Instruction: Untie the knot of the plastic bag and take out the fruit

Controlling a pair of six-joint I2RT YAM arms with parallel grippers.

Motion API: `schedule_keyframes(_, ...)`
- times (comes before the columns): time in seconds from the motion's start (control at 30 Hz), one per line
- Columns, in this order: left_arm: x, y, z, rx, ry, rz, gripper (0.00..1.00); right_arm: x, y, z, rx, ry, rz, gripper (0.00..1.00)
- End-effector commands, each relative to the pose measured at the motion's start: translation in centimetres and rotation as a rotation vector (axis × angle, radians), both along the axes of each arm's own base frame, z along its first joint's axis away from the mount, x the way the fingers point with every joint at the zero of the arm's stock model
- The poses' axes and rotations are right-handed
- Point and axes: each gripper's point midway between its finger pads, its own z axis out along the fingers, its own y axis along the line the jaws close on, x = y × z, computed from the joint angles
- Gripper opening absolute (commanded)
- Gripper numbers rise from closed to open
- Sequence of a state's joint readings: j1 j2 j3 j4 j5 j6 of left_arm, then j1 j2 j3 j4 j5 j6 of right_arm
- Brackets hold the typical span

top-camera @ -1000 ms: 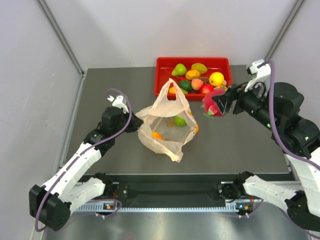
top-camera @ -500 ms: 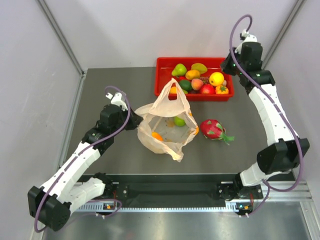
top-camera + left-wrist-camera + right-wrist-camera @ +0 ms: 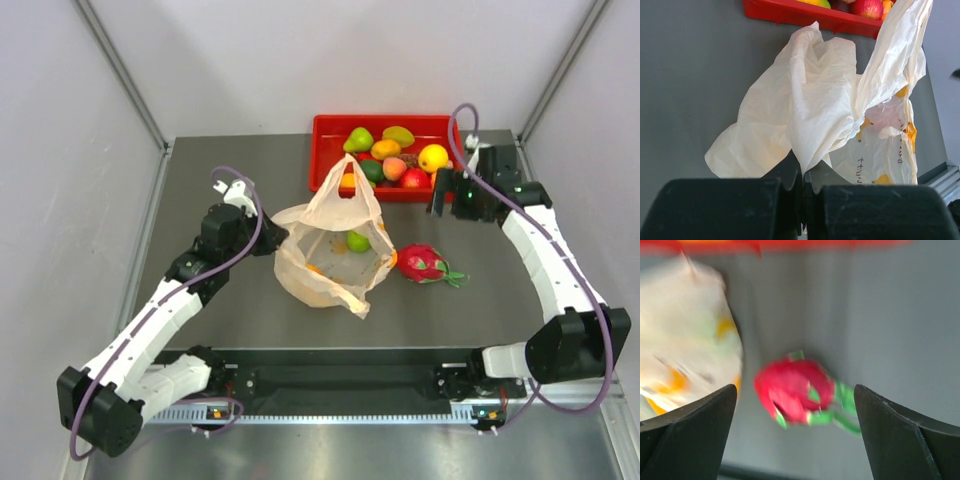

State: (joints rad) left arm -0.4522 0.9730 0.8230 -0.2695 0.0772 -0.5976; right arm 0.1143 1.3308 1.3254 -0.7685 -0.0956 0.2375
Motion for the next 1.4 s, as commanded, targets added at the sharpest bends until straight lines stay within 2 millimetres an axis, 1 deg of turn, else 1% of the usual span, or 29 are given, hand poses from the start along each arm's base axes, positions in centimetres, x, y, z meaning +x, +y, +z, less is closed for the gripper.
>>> schedule_keyframes(0.0, 1.1, -0.7, 3.6, -0.049, -0.100, -0.016, 0.00, -4.0, 2.0, -3.9, 0.005, 0.167, 0.179, 1.00)
schedule_keyframes(0.07, 1.0, -0.7, 3.4, -0.049, -0.095, -0.020, 0.00, -4.5, 2.0, -4.2, -0.049, 0.177, 0.190, 1.00)
schedule_keyframes(0.1, 1.0, -0.7, 3.4, -0.049, -0.097, -0.022, 0.00, -4.5, 2.0, -3.9, -0.055, 0.173, 0.181, 1.00)
schedule_keyframes(0.17, 0.9, -0.7, 3.3, -0.049, -0.095, -0.022, 0.00, -4.4, 1.9, -4.1, -0.067, 0.184, 0.171, 1.00)
schedule_keyframes(0.2, 0.8, -0.6, 3.4, -0.052, -0.099, -0.020, 0.00, -4.4, 2.3, -4.2, -0.081, 0.181, 0.186, 1.00)
schedule_keyframes(0.27, 0.7, -0.6, 3.3, -0.054, -0.098, -0.021, 0.00, -4.1, 2.4, -5.3, -0.118, 0.211, 0.207, 1.00)
schedule_keyframes(0.3, 0.5, -0.6, 3.5, -0.058, -0.100, -0.020, 0.00, -4.1, 2.8, -5.8, -0.147, 0.221, 0.226, 1.00)
schedule_keyframes(0.33, 0.5, -0.5, 3.4, -0.056, -0.098, -0.018, 0.00, -4.0, 2.8, -7.1, -0.180, 0.249, 0.240, 1.00)
schedule_keyframes(0.4, 0.3, -0.3, 3.7, -0.058, -0.107, -0.011, 0.00, -4.3, 3.4, -8.6, -0.247, 0.268, 0.298, 1.00)
schedule_keyframes(0.43, 0.2, -0.1, 3.6, -0.056, -0.107, -0.007, 0.00, -4.4, 4.2, -9.2, -0.263, 0.273, 0.334, 1.00)
schedule_keyframes(0.5, -0.1, 0.1, 3.8, -0.055, -0.114, 0.000, 0.00, -4.4, 4.9, -9.5, -0.275, 0.256, 0.372, 1.00)
schedule_keyframes(0.53, -0.1, 0.2, 3.9, -0.056, -0.115, 0.003, 0.00, -4.7, 5.2, -9.8, -0.275, 0.251, 0.389, 1.00)
schedule_keyframes(0.57, -0.2, 0.3, 3.9, -0.055, -0.116, 0.005, 0.00, -4.3, 5.6, -9.7, -0.297, 0.204, 0.439, 1.00)
schedule_keyframes(0.6, -0.3, 0.4, 3.9, -0.057, -0.118, 0.008, 0.00, -4.3, 5.4, -10.1, -0.310, 0.201, 0.443, 1.00)
schedule_keyframes(0.63, -0.4, 0.5, 3.8, -0.055, -0.113, 0.011, 0.00, -3.9, 4.7, -10.1, -0.354, 0.185, 0.428, 1.00)
schedule_keyframes(0.7, -0.5, 0.6, 3.8, -0.060, -0.116, 0.013, 0.00, -3.6, 4.3, -10.5, -0.381, 0.186, 0.430, 1.00)
schedule_keyframes(0.87, -0.7, 0.7, 3.7, -0.061, -0.114, 0.015, 0.00, -3.1, 3.5, -12.8, -0.431, 0.243, 0.393, 1.00)
schedule_keyframes(1.0, -0.8, 1.1, 3.7, -0.048, -0.117, 0.028, 0.00, -3.4, 3.6, -14.3, -0.423, 0.288, 0.387, 1.00)
schedule_keyframes(1.03, -0.8, 1.2, 3.8, -0.045, -0.120, 0.036, 0.00, -3.4, 2.8, -14.9, -0.451, 0.322, 0.336, 1.00)
schedule_keyframes(1.1, -0.9, 1.4, 3.7, -0.040, -0.121, 0.041, 0.00, -3.4, 1.1, -15.5, -0.508, 0.380, 0.228, 1.00)
schedule_keyframes(1.13, -0.9, 1.4, 3.9, -0.042, -0.125, 0.041, 0.00, -3.2, -0.2, -15.2, -0.532, 0.384, 0.121, 1.00)
schedule_keyframes(1.17, -0.9, 1.5, 3.9, -0.041, -0.128, 0.042, 0.00, -3.0, -1.1, -15.1, -0.515, 0.392, 0.059, 1.00)
schedule_keyframes(1.2, -0.9, 1.5, 3.9, -0.040, -0.127, 0.043, 0.00, -2.9, -1.3, -14.9, -0.492, 0.392, 0.030, 1.00)
schedule_keyframes(1.23, -0.9, 1.5, 3.9, -0.038, -0.127, 0.043, 0.00, -2.6, -0.9, -14.4, -0.451, 0.368, 0.023, 1.00)
schedule_keyframes(1.37, -0.8, 1.5, 3.9, -0.037, -0.128, 0.046, 0.00, -2.6, 0.0, -13.6, -0.412, 0.355, 0.067, 1.00)
